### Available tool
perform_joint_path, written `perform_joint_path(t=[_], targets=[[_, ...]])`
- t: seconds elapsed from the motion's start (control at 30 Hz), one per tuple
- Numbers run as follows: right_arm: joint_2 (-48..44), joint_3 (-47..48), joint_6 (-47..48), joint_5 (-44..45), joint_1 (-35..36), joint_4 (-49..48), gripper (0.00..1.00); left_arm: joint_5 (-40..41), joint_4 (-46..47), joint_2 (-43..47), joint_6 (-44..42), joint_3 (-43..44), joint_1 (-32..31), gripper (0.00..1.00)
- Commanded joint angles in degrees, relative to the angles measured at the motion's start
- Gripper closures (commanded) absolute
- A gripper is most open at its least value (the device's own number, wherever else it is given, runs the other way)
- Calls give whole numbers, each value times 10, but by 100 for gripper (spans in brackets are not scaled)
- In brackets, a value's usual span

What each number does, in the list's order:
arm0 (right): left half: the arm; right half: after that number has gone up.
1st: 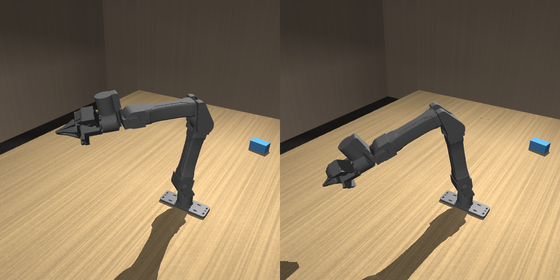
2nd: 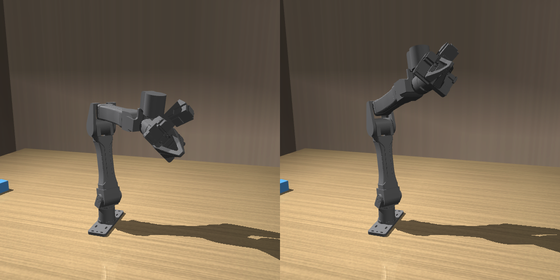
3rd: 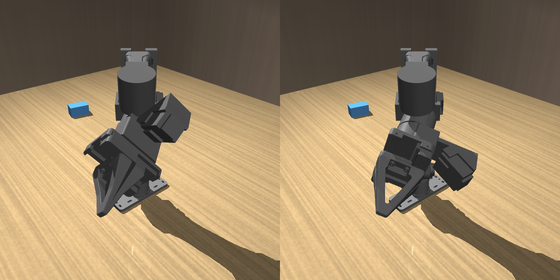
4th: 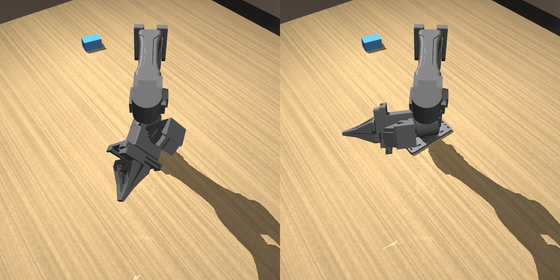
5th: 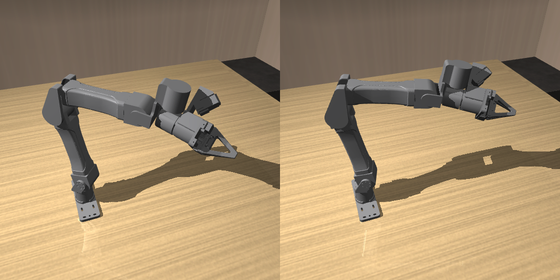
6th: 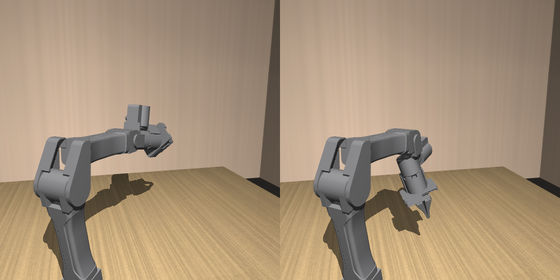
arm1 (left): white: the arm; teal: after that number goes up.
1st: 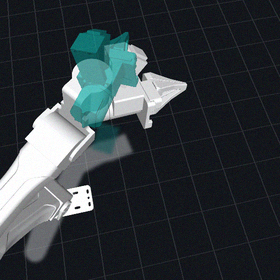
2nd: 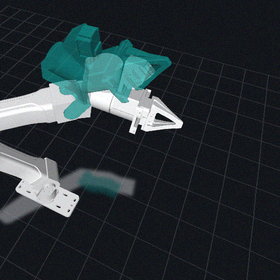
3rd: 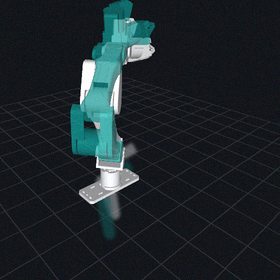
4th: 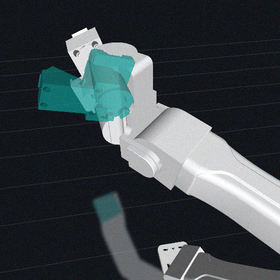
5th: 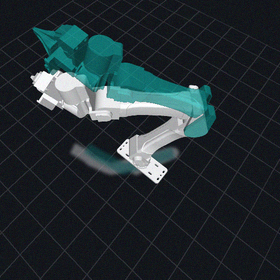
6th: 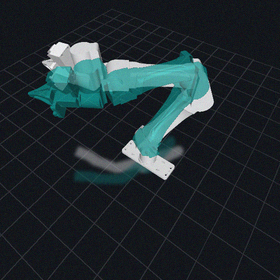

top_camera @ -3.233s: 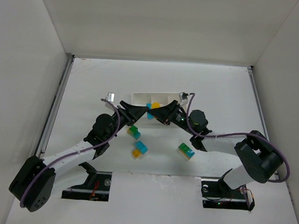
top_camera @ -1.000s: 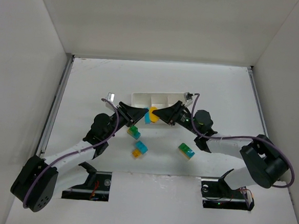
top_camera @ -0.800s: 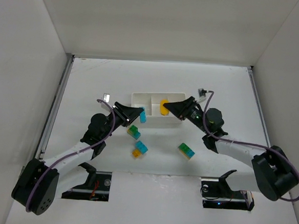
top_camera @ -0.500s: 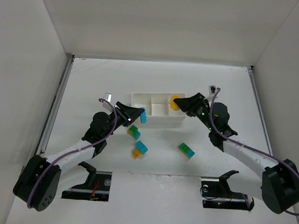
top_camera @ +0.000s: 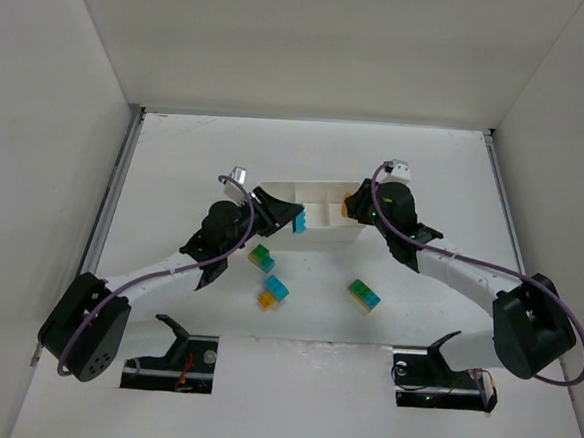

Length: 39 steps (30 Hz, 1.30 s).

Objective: Sort the legos into containers by color

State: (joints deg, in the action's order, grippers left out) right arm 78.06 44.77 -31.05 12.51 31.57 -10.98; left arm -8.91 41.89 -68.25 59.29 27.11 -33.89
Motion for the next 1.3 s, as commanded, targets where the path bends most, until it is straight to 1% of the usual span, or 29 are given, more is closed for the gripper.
perform_joint_path(t=[0.0,0.07,0.13,0.23,0.3,0.33,0.47,0.53,0.6,0.77,0.83,0.9,0.97,1.03,1.2,1.27], targets=[[12,36,36,34,5,-2,57,37,-22,-8,-58,50,-13,92],[14,39,38,35,5,-7,46,50,-43,-19,-80,72,-20,92],[3,36,38,35,4,-14,38,66,-66,-33,-102,95,-24,92],[-29,11,38,35,5,-34,34,88,-93,-54,-131,122,-30,92],[-54,-12,35,36,4,-47,34,103,-104,-67,-148,136,-34,92],[-65,-25,33,38,4,-57,36,113,-115,-79,-159,147,-39,91],[-105,-78,23,51,5,-101,55,148,-161,-122,-200,195,-54,90],[-116,-91,14,52,5,-109,57,167,-182,-144,-216,219,-64,90],[-121,-95,10,45,2,-112,57,189,-196,-169,-233,244,-74,89],[-128,-97,13,44,5,-109,53,245,-225,-224,-272,297,-91,85],[-131,-97,14,44,5,-108,51,254,-230,-239,-285,312,-95,80],[-135,-97,17,44,5,-106,48,260,-237,-246,-288,322,-97,73],[-139,-98,20,44,5,-106,46,262,-240,-248,-289,324,-97,65],[-141,-99,20,44,5,-106,45,262,-240,-241,-290,323,-94,60],[-134,-96,23,44,6,-104,45,260,-240,-203,-293,312,-94,54],[-132,-96,23,44,7,-104,47,259,-244,-189,-297,307,-95,52]])
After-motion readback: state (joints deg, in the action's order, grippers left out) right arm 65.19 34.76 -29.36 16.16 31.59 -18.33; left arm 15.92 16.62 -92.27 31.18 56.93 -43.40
